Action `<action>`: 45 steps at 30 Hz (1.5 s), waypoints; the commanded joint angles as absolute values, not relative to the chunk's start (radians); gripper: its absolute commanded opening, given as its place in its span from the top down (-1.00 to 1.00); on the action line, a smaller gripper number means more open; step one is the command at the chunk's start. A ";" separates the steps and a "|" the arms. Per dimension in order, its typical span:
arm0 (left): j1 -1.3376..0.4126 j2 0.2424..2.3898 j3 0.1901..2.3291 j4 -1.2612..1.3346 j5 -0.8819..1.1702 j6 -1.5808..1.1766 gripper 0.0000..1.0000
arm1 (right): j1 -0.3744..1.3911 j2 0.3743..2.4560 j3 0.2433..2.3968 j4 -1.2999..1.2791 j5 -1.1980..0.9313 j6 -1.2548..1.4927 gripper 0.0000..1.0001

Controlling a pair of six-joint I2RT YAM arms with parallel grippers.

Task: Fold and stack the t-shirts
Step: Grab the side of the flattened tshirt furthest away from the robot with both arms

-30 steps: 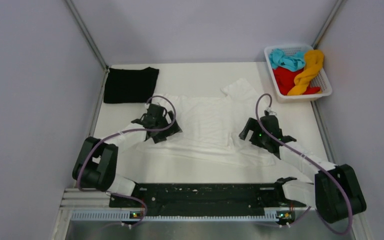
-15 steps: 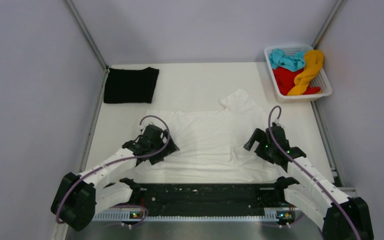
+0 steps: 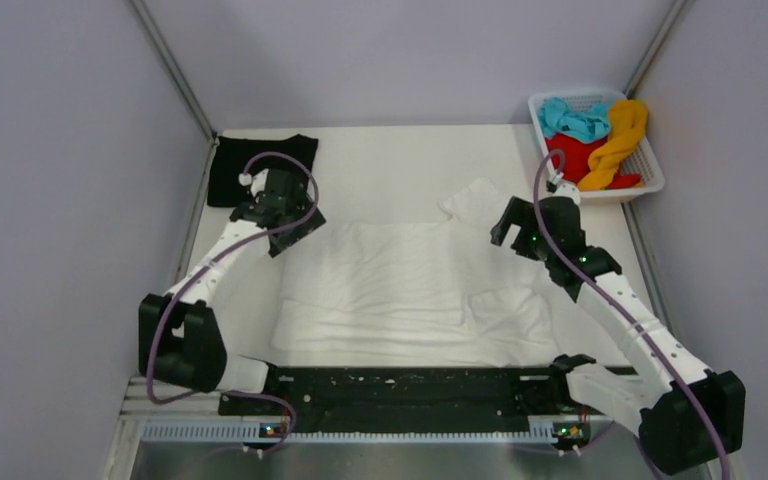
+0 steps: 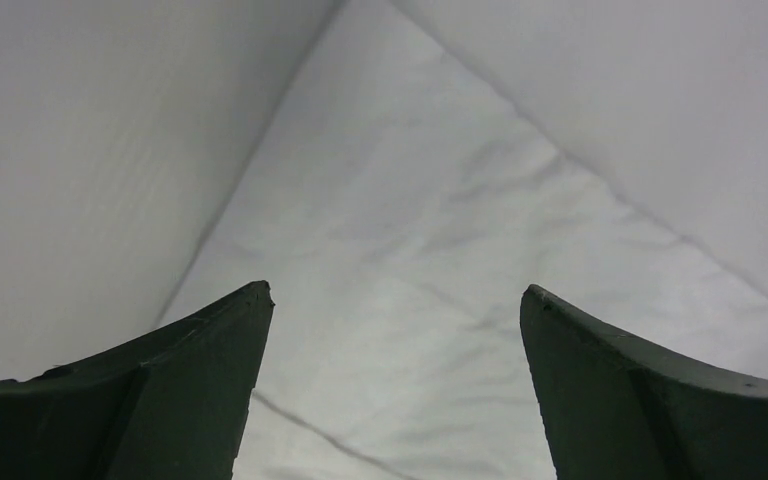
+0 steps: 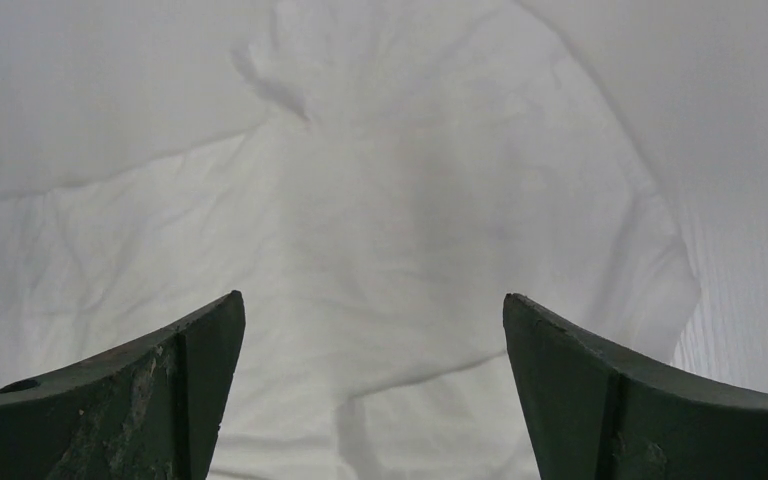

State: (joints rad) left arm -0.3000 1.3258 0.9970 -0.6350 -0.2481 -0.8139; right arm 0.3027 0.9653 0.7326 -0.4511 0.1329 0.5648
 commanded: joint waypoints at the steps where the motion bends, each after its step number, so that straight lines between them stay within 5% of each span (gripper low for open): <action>1: -0.173 1.529 1.170 -0.578 -0.258 -0.646 -0.97 | 0.295 1.086 0.820 -0.266 0.226 0.468 -0.97; 7: -0.084 1.846 1.461 -0.654 -0.259 -0.598 -0.79 | 0.260 1.271 0.938 -0.185 0.207 0.432 -0.97; 19: -0.040 2.087 1.532 -0.642 -0.143 -0.578 -0.32 | 0.202 1.425 0.991 -0.127 0.141 0.386 -0.97; 24: -0.040 2.084 1.494 -0.631 -0.063 -0.575 0.28 | 0.198 1.446 1.000 -0.130 0.141 0.381 -0.97; 34: -0.044 1.990 1.382 -0.597 -0.045 -0.558 0.27 | 0.198 1.624 1.172 -0.183 0.230 0.338 -0.97; 38: -0.046 1.986 1.383 -0.567 -0.005 -0.545 1.00 | 0.199 1.772 1.311 -0.220 0.240 0.320 -0.97; 45: -0.046 1.922 1.355 -0.517 0.028 -0.522 1.00 | 0.226 2.094 1.637 -0.310 0.236 0.240 -0.82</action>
State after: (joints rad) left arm -0.0357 1.9831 1.3891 -0.5400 -0.0193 -0.5423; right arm 0.2077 1.9671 1.4685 -0.2481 0.2161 0.3077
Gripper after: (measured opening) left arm 0.013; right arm 0.920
